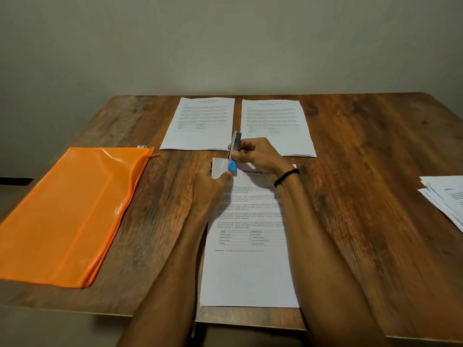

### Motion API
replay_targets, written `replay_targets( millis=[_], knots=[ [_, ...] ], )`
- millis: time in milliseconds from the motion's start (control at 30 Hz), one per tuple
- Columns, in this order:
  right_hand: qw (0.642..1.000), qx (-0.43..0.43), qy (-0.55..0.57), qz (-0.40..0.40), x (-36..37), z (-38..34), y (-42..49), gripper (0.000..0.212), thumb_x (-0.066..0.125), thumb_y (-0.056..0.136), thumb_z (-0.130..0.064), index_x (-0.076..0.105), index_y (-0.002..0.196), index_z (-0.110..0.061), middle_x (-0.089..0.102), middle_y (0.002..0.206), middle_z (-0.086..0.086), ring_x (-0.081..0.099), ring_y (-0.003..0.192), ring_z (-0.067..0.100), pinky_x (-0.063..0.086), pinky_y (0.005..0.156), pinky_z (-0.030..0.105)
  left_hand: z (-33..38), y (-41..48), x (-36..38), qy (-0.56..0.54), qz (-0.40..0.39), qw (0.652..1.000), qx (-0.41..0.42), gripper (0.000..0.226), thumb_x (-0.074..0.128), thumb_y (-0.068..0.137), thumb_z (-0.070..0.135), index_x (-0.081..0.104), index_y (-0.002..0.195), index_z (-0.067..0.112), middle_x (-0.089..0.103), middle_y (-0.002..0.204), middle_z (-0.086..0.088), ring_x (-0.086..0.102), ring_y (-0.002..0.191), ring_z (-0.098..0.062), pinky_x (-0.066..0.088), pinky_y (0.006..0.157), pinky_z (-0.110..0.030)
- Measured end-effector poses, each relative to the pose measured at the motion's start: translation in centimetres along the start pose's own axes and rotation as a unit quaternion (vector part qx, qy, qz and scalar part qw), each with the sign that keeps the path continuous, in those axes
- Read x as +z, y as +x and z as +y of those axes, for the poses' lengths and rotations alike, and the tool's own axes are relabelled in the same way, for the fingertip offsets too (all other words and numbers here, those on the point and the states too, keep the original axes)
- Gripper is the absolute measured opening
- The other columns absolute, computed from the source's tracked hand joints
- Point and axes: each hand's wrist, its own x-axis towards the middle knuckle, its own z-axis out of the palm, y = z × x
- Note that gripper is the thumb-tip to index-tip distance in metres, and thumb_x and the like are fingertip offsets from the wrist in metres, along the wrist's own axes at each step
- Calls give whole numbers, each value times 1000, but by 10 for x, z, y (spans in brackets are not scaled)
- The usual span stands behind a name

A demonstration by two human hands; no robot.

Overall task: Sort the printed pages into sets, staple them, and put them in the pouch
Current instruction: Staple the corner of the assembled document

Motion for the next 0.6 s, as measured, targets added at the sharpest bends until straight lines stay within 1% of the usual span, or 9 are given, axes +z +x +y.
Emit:
replay_targets(
  millis=[67,133,200,267,367,433,500,533,600],
  knots=[
    [1000,-11,-8,-1,0,1,0,16,73,89,-10,72,104,-9,72,92,-1,68,87,10,58,89,27,-1,1,-1,-6,-11,1000,-3,23,72,90,18,65,110,10,68,92,2,66,79,-10,47,60,-9],
    [999,-28,-18,-1,0,2,1,10,73,89,-11,73,99,-12,73,89,0,69,85,10,58,89,30,0,2,-2,-21,-6,1000,4,18,73,90,24,68,105,16,70,88,8,68,77,-2,51,64,-13],
    [999,-44,-30,5,1,2,1,10,73,90,-14,74,100,-13,75,95,7,71,90,19,59,90,34,1,2,-1,-5,1,1000,3,15,73,90,31,69,100,21,69,84,13,65,71,6,49,61,-10],
    [998,-51,-43,13,2,2,1,14,73,90,-15,75,104,-11,75,104,14,69,102,30,57,94,40,1,2,-1,17,1,1000,-9,21,72,90,37,71,101,20,69,83,13,64,70,5,44,58,-8],
    [997,-50,-54,18,3,2,1,19,73,91,-15,74,108,-9,75,106,13,69,105,31,56,96,42,-1,3,-1,12,-7,1000,-16,25,71,91,36,72,103,14,70,84,10,66,71,3,45,58,-7],
    [997,-49,-59,19,3,2,1,19,73,91,-15,74,109,-9,75,106,11,69,105,29,57,96,40,0,3,0,6,-10,1000,-15,25,70,92,33,72,103,11,70,84,8,66,70,3,45,58,-6],
    [997,-49,-62,22,6,2,1,20,72,91,-14,74,109,-7,75,104,10,71,100,26,59,91,35,1,2,0,7,-5,1000,-12,23,70,93,30,71,104,10,70,85,6,65,73,-1,47,60,-9],
    [997,-48,-63,26,9,3,1,20,72,91,-14,74,109,-5,75,100,8,71,95,21,59,85,29,0,2,0,6,1,1000,-8,20,69,93,28,70,103,11,70,86,5,66,76,-3,50,62,-12],
    [996,-50,-67,36,14,1,0,21,72,91,-12,74,110,-3,73,93,2,69,86,10,54,74,15,-1,1,-1,-3,17,1000,0,14,70,93,25,69,103,16,72,91,1,69,83,-11,54,70,-21]
  ],
)
